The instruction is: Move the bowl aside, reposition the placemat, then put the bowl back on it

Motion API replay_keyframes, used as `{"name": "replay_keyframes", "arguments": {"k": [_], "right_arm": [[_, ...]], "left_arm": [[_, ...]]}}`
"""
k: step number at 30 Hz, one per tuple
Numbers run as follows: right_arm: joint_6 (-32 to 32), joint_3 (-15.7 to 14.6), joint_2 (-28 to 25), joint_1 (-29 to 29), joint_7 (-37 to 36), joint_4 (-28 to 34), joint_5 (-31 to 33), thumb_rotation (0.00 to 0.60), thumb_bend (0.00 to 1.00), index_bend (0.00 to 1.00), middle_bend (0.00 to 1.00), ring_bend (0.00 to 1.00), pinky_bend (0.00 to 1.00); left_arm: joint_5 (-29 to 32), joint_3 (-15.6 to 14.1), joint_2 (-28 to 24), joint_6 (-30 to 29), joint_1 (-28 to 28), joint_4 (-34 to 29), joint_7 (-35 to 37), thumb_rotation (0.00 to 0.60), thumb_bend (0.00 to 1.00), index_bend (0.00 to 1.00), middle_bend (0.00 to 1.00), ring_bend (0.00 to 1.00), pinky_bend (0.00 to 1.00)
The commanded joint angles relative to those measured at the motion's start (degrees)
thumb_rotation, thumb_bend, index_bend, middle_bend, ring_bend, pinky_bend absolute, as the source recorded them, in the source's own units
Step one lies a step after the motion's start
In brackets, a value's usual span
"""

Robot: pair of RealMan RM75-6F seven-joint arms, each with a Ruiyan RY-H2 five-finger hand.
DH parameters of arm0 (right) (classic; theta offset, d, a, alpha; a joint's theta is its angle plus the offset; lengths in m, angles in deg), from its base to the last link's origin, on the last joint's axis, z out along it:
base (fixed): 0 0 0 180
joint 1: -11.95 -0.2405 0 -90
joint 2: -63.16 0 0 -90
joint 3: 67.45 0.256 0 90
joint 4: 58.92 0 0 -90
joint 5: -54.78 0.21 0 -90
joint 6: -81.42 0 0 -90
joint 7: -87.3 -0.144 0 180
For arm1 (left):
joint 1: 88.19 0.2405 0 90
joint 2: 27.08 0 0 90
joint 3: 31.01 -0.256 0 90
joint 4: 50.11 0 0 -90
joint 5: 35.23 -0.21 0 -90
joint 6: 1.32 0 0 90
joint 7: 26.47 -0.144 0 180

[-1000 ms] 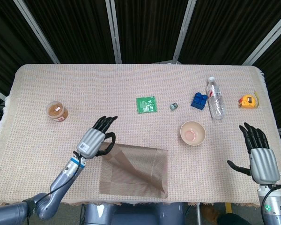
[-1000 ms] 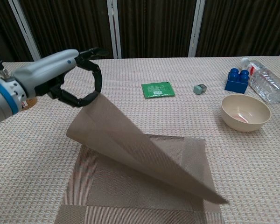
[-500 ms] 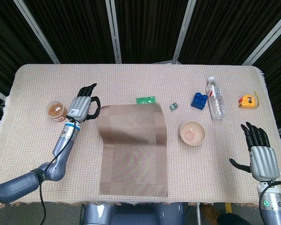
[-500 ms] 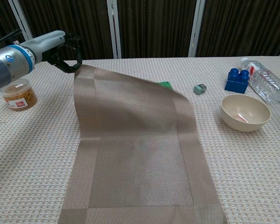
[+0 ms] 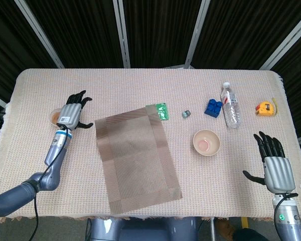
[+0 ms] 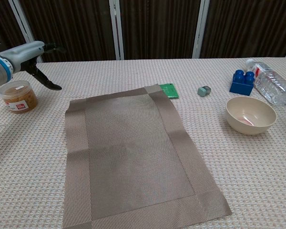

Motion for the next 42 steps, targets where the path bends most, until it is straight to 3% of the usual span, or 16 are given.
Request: {"name": "replay_keyframes", "arguments": {"k": [1,6,9,13,17,22,27,42], "right_arm": [[-0.1,-0.6,-0.1,-0.1,0.1,0.2,-1.2,0.6,0.0,0.0,0.0,0.0,0.0],[-1.5,-3.2,0.1,-0.9,0.5,-0.3,-6.1,0.6,0.0,0.0,0.0,0.0,0.0],[-5.4,-6.1,0.0,-3.1,-0.6,-0.9,-11.5,0.6,0.0,0.01,0.0,0.0,0.0],[-10.2,-8.7,0.7,-6.8,-1.7,-2.5,-17.8,0.6,0.0,0.14,0.0,0.0,0.0],[-14.3,-10.1,2.2,-10.0,-1.7,-3.7,-21.9,0.6,0.01,0.29,0.0,0.0,0.0],[-18.2,-11.3,5.0,-12.7,-1.0,-4.9,-24.2,0.6,0.09,0.31,0.0,0.0,0.0],[-20.2,-11.7,8.8,-14.3,-0.2,-7.5,-25.2,0.6,0.1,0.33,0.0,0.0,0.0],[-24.3,-12.4,18.7,-16.6,4.4,-17.1,-24.5,0.6,0.11,0.35,0.0,0.0,0.0]], "left_arm": [[-2.0,-1.3,-3.7,-4.2,2.9,-4.4,0.8,0.6,0.04,0.0,0.0,0.0,0.0],[-3.8,-2.7,-10.6,-9.8,7.9,-13.2,0.8,0.6,0.05,0.0,0.0,0.0,0.0],[-3.8,-4.3,-16.9,-13.9,12.3,-21.4,-2.0,0.6,0.05,0.0,0.0,0.0,0.0],[-3.4,-6.7,-24.0,-18.5,17.6,-31.6,-4.8,0.6,0.05,0.0,0.0,0.0,0.0],[-4.3,-9.0,-28.1,-22.5,21.5,-37.5,-6.0,0.6,0.05,0.0,0.0,0.0,0.0],[-5.9,-11.2,-30.3,-26.1,24.7,-40.7,-6.4,0.6,0.05,0.0,0.0,0.0,0.0],[-8.1,-12.7,-31.0,-29.6,27.2,-41.5,-5.6,0.6,0.05,0.0,0.0,0.0,0.0],[-9.7,-13.7,-30.7,-30.1,28.1,-40.3,-4.7,0.6,0.05,0.0,0.0,0.0,0.0]]}}
